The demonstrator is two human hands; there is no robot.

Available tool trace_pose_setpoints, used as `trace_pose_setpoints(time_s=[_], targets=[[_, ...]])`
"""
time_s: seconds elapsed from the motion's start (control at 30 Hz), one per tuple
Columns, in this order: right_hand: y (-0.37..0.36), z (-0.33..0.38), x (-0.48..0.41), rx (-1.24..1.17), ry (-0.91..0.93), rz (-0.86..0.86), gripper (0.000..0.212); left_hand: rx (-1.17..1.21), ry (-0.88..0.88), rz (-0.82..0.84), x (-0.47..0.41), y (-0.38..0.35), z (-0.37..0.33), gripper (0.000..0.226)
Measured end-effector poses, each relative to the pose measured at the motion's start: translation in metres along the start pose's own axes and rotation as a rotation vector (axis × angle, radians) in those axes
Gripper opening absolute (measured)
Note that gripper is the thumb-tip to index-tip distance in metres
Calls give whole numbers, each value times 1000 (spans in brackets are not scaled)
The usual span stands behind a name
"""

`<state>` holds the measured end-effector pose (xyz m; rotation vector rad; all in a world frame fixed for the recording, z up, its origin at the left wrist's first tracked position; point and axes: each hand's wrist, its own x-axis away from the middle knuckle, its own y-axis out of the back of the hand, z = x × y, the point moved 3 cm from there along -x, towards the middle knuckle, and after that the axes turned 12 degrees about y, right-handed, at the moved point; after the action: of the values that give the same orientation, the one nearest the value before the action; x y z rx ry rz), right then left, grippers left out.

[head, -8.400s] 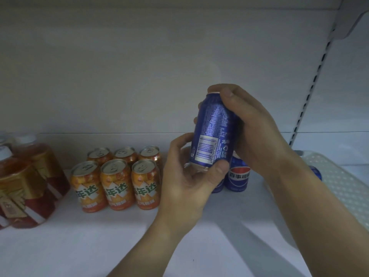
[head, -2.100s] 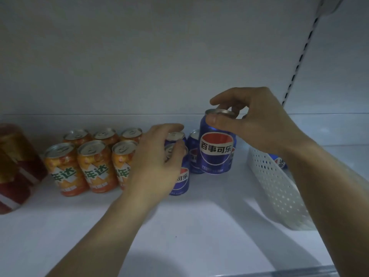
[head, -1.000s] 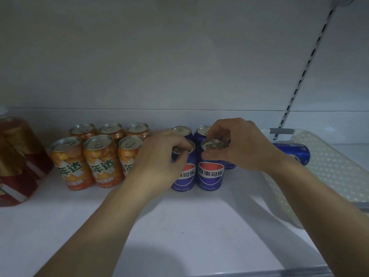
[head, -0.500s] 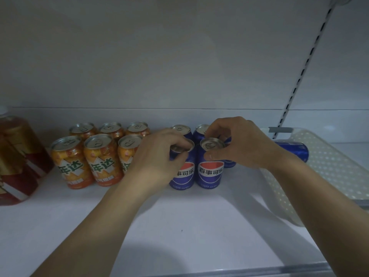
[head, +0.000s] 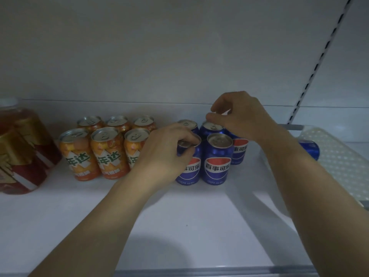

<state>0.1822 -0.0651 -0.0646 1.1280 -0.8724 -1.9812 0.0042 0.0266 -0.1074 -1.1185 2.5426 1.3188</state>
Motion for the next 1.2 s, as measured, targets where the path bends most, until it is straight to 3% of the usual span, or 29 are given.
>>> trace_pose_setpoints(time_s=[0.17, 0.3, 0.47, 0.57, 0.73, 0.83, 0.93, 1.03, 1.2], targets=[[-17, 0, -16, 134, -161, 138, 42, 13, -6, 9, 1, 0, 2, 27], [-18, 0, -18, 148, -230, 202, 46, 28, -25, 18, 1, 1, 4, 26], [-13, 5, -16, 132, -180, 113, 57, 21, -43, 16, -1, 0, 7, 25], [-2, 9, -16, 100, -114, -43, 57, 27, -43, 6, -1, -1, 8, 22], [39, 38, -5, -91, 12, -387, 52, 47, 0, -52, -1, -1, 5, 28], [58, 60, 6, -164, 111, -528, 51, 220, 119, -137, 1, 2, 4, 66], [63, 74, 11, -345, 131, -505, 50, 421, 128, -113, 3, 5, -4, 90], [54, 84, 10, -577, 104, -449, 37, 612, 83, -135, 9, 6, -11, 80], [37, 92, 5, -879, 115, -405, 19, 691, 43, -346, 17, 13, -19, 83]])
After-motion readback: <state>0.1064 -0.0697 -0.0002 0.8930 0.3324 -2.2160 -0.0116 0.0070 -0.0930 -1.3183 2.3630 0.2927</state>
